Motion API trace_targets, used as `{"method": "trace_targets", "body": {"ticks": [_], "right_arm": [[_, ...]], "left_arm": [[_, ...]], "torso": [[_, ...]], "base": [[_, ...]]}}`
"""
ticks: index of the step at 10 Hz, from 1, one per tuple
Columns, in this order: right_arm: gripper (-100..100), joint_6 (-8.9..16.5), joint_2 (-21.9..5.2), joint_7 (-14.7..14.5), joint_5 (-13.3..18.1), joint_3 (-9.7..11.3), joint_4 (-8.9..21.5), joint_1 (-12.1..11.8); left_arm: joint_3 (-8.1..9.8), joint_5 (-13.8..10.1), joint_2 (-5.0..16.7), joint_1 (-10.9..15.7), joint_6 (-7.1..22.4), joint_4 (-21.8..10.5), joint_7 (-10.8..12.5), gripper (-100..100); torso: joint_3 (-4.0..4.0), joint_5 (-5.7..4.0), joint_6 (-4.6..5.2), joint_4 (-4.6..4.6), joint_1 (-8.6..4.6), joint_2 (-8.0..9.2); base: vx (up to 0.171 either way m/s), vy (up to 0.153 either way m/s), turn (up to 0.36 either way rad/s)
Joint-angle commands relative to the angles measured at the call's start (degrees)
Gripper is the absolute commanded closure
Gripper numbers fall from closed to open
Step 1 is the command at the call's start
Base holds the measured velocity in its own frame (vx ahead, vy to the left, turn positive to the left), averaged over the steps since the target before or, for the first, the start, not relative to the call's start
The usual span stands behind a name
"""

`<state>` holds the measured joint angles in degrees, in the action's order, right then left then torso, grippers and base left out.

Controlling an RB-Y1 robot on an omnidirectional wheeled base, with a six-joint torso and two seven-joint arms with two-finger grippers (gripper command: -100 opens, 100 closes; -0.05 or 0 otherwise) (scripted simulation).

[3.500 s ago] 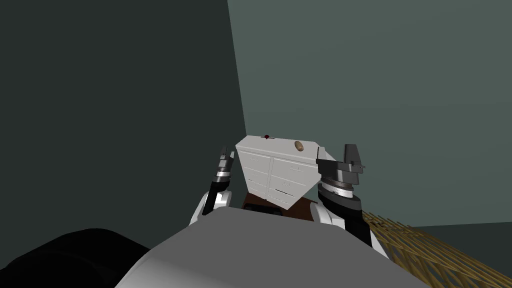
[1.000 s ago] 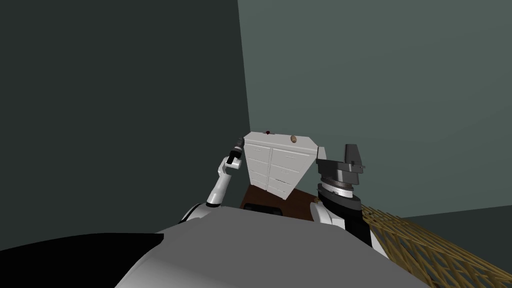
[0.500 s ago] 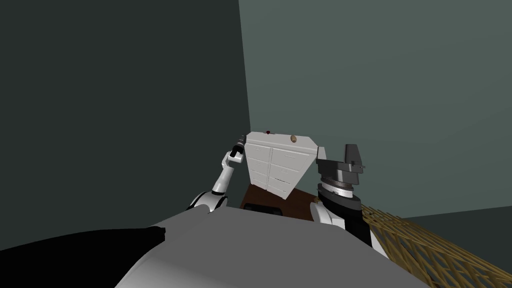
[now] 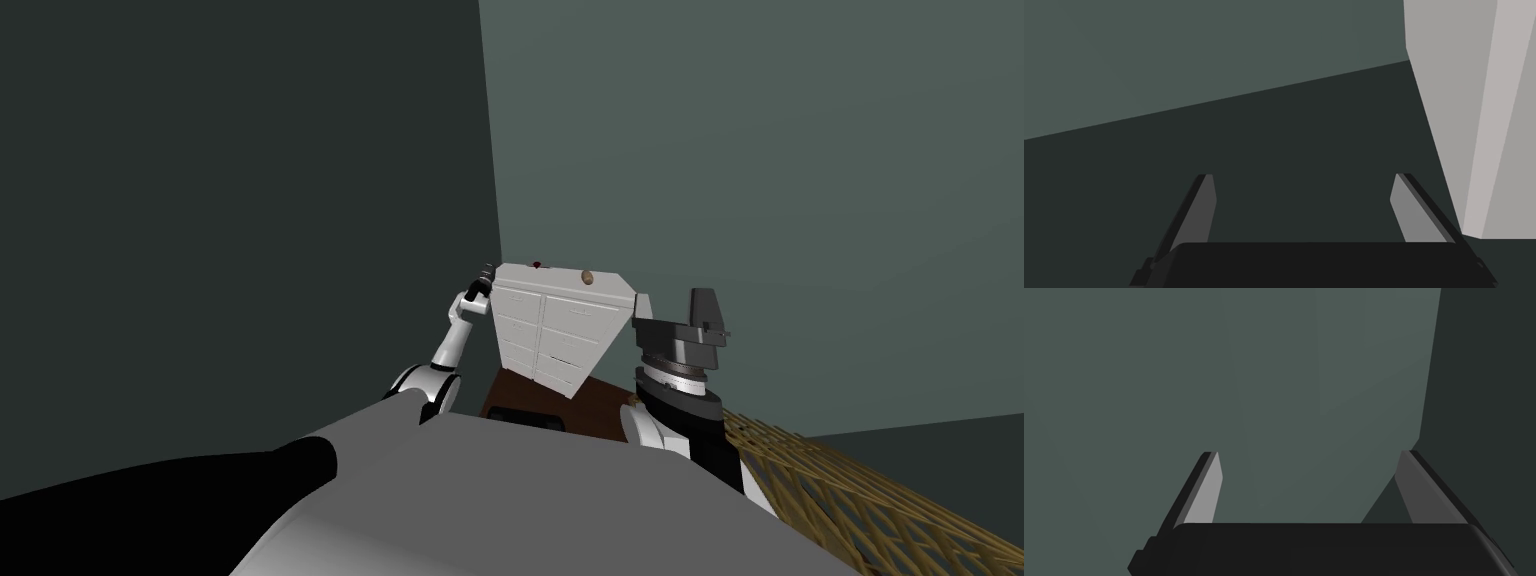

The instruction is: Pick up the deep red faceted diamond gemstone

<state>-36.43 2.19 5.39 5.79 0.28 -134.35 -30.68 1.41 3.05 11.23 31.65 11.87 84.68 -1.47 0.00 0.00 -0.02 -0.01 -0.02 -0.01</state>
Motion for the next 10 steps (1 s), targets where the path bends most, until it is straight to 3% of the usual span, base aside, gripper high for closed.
{"method": "trace_targets", "body": {"ticks": [1,2,4,5,6,7,10], "right_arm": [[0,0.0,0.0,0.0,0.0,0.0,0.0,0.0],[0,0.0,0.0,0.0,0.0,0.0,0.0,0.0],[0,0.0,0.0,0.0,0.0,0.0,0.0,0.0],[0,0.0,0.0,0.0,0.0,0.0,0.0,0.0],[0,0.0,0.0,0.0,0.0,0.0,0.0,0.0],[0,0.0,0.0,0.0,0.0,0.0,0.0,0.0],[0,0.0,0.0,0.0,0.0,0.0,0.0,0.0]], "left_arm": [[0.06,-0.2,0.1,2.9,2.3,-1.1,-0.1,-100],[0.27,-0.5,0.2,4.6,4.0,-4.0,-0.2,-100],[0.27,-0.5,0.2,6.9,5.1,-4.2,-0.2,-100],[0.47,-0.8,0.3,9.2,7.5,-7.3,-0.3,-100],[0.47,-0.8,0.3,10.8,7.9,-7.3,-0.3,-100],[0.66,-1.2,0.3,12.8,9.9,-10.1,-0.3,-100],[0.84,-1.5,0.3,18.1,13.7,-13.5,-0.4,-100]], "torso": [[0.0,0.0,0.0,0.0,0.0,0.0],[0.0,0.0,0.0,0.01,-0.01,0.0],[0.0,0.0,0.0,0.0,0.0,-0.01],[0.0,0.0,0.0,0.0,0.0,0.0],[-0.01,0.0,0.0,-0.01,0.0,-0.02],[-0.01,0.0,0.0,0.0,0.0,-0.02],[-0.03,0.0,-0.01,-0.01,0.01,-0.04]], "base": [[0.0,0.0,0.0],[0.0,0.0,0.0],[0.0,0.0,0.0],[0.002,0.003,0.011],[0.0,0.0,0.0],[0.006,0.003,0.008],[0.008,0.004,0.006]]}}
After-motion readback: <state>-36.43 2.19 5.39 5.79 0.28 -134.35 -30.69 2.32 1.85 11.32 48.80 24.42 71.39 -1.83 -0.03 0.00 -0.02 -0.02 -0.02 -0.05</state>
